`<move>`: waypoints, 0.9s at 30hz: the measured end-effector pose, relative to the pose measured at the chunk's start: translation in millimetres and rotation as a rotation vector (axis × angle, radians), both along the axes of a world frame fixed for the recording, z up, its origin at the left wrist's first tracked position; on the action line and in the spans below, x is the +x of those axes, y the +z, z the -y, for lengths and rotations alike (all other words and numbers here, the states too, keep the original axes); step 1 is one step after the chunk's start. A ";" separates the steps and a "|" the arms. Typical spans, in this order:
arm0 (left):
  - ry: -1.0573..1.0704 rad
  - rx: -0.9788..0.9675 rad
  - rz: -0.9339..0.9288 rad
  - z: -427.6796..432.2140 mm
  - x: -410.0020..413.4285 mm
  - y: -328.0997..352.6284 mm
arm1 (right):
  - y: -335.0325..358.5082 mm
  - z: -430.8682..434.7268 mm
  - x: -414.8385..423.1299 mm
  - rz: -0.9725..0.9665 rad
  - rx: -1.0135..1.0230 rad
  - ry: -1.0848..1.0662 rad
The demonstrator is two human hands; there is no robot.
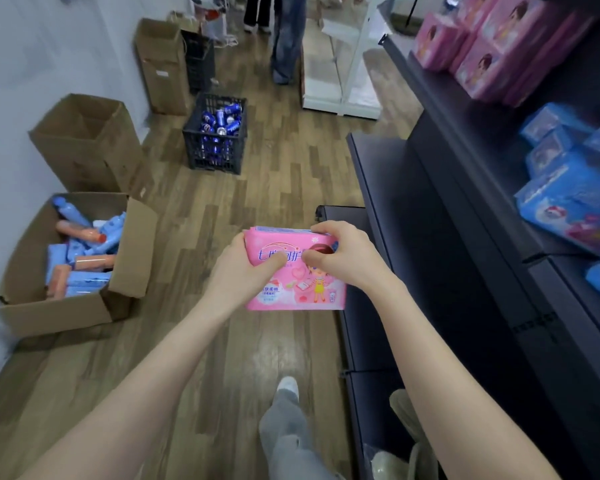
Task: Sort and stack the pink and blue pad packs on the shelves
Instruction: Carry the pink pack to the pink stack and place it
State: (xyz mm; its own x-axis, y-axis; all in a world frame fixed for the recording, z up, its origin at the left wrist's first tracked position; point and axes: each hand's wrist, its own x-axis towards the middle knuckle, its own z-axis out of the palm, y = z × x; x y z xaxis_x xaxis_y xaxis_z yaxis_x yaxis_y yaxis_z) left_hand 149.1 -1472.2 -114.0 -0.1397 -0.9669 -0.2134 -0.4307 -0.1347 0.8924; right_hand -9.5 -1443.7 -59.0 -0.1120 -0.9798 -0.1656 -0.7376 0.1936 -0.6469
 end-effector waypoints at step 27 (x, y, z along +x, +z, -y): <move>-0.003 -0.052 0.083 332.3 -129.3 6.5 | -2.6 334.6 -129.7 0.036 -0.002 -0.004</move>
